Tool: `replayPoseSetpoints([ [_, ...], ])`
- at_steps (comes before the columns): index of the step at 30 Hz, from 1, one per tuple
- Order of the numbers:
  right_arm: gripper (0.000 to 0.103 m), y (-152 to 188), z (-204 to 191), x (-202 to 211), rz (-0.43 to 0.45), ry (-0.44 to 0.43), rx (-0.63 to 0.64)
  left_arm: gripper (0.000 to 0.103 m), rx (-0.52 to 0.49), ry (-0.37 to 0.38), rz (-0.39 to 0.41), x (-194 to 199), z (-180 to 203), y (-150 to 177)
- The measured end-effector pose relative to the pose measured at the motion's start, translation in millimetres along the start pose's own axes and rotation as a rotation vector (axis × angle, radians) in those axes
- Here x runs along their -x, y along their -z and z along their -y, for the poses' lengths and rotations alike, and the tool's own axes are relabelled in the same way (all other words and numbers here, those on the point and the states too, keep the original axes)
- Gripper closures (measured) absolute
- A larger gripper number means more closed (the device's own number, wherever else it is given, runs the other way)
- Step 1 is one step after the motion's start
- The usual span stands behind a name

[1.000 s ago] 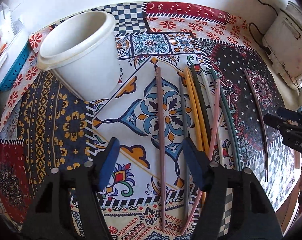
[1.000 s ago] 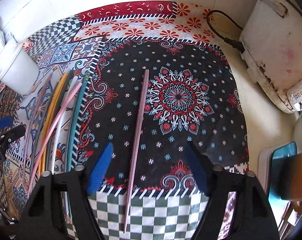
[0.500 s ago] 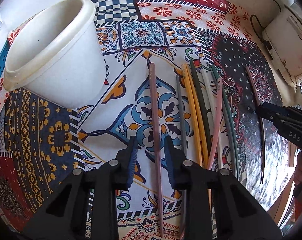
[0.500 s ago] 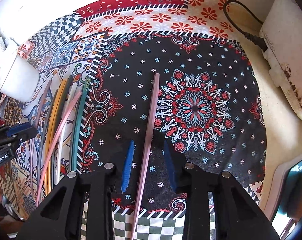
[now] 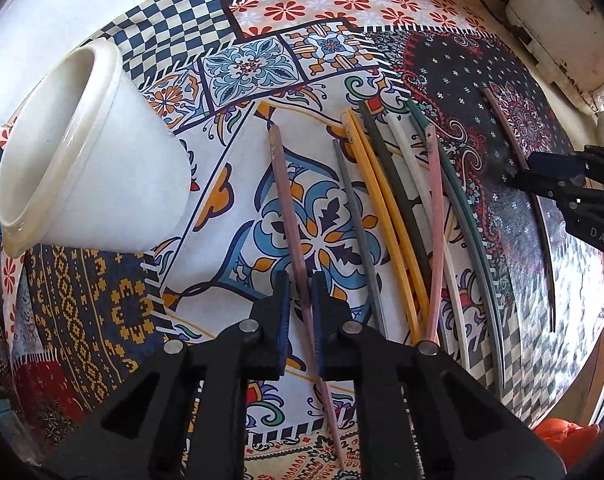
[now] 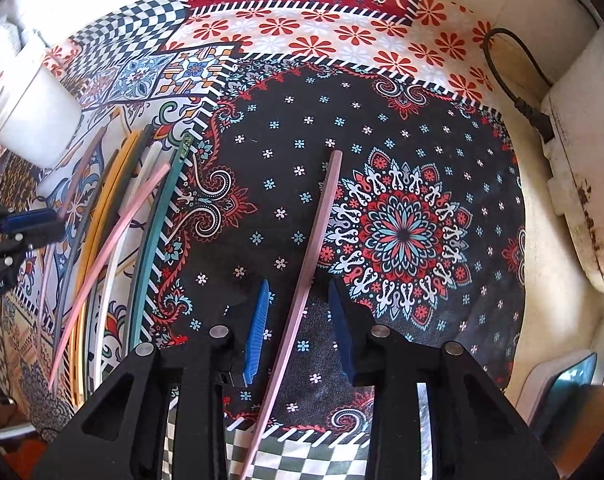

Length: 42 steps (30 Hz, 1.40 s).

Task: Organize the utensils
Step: 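Close left tool on brown chopstick while right tool grasps pink stick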

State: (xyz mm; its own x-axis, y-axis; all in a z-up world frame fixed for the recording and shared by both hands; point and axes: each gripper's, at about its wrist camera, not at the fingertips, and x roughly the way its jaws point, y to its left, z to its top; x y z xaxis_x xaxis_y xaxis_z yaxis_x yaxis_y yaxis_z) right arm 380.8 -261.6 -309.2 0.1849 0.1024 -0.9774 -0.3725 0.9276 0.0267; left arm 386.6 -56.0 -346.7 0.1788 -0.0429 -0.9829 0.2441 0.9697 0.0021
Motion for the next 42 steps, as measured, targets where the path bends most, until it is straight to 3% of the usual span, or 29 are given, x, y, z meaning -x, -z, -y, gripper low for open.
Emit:
replayPoseSetpoints([
  [4,0.095,-1.8,-1.6,-0.8,-0.008,0.0,0.028,0.098,-0.007,0.024,-0.018,-3.2,1.2,-9.2],
  [15,0.097,-1.6,0.7,10.8,-0.01,-0.077,0.02,0.099,0.055,0.076,0.01,15.6,-7.2,13.1],
  [26,0.097,11.4,-2.8,58.3,0.091,-0.133,-0.032,0.099,0.131,0.081,0.176,80.3,-17.2,38.9],
  [42,0.098,3.9,-27.6,124.6,0.262,-0.202,0.041,0.099,0.264,0.072,0.412,164.1,-46.1,64.2],
])
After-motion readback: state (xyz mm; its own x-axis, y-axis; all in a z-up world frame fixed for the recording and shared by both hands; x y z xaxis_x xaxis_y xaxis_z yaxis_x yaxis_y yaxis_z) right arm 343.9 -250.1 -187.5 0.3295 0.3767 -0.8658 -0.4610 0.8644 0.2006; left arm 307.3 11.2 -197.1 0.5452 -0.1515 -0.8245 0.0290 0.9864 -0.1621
